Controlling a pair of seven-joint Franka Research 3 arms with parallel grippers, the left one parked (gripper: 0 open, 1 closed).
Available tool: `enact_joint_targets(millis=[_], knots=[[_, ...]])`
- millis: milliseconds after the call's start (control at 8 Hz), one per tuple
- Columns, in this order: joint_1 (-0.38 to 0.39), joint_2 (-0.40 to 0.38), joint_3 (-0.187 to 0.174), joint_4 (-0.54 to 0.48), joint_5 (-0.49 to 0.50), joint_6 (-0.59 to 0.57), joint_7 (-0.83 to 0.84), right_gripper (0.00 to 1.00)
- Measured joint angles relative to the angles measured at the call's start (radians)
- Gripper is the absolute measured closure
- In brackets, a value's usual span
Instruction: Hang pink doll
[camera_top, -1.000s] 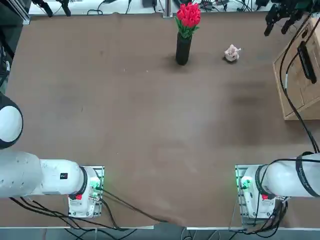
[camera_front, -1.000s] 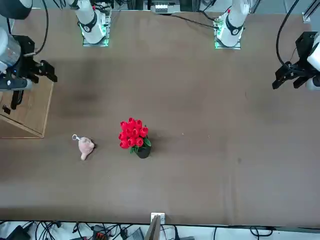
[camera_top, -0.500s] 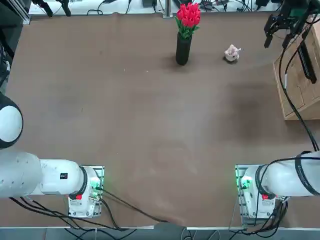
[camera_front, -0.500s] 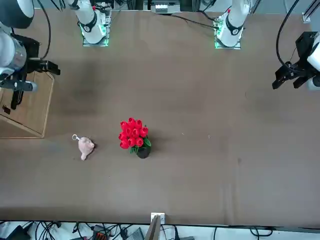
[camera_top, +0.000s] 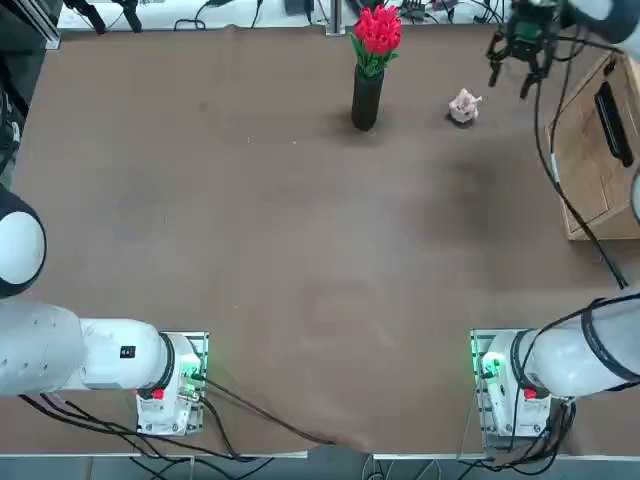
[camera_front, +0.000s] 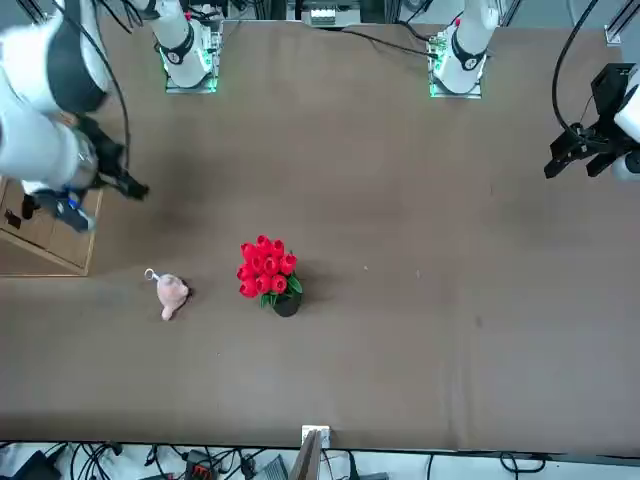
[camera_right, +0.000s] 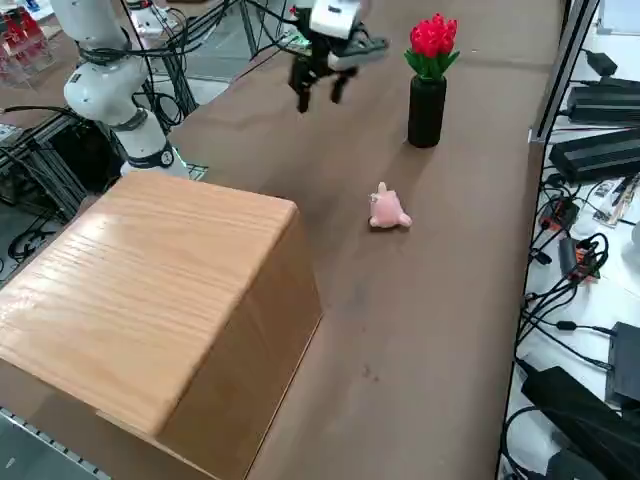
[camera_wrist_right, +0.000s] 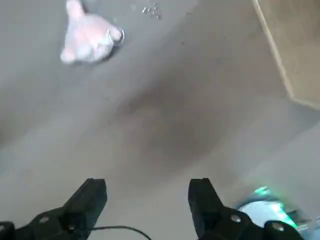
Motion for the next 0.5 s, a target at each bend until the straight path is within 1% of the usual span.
enact_joint_targets(millis=[250, 500], knots=[[0.022, 0.104, 0.0, 0.007, 0.002, 0.168, 0.322, 0.0], [0.023, 0.206, -0.002, 0.01, 0.003, 0.368, 0.636, 0.0]])
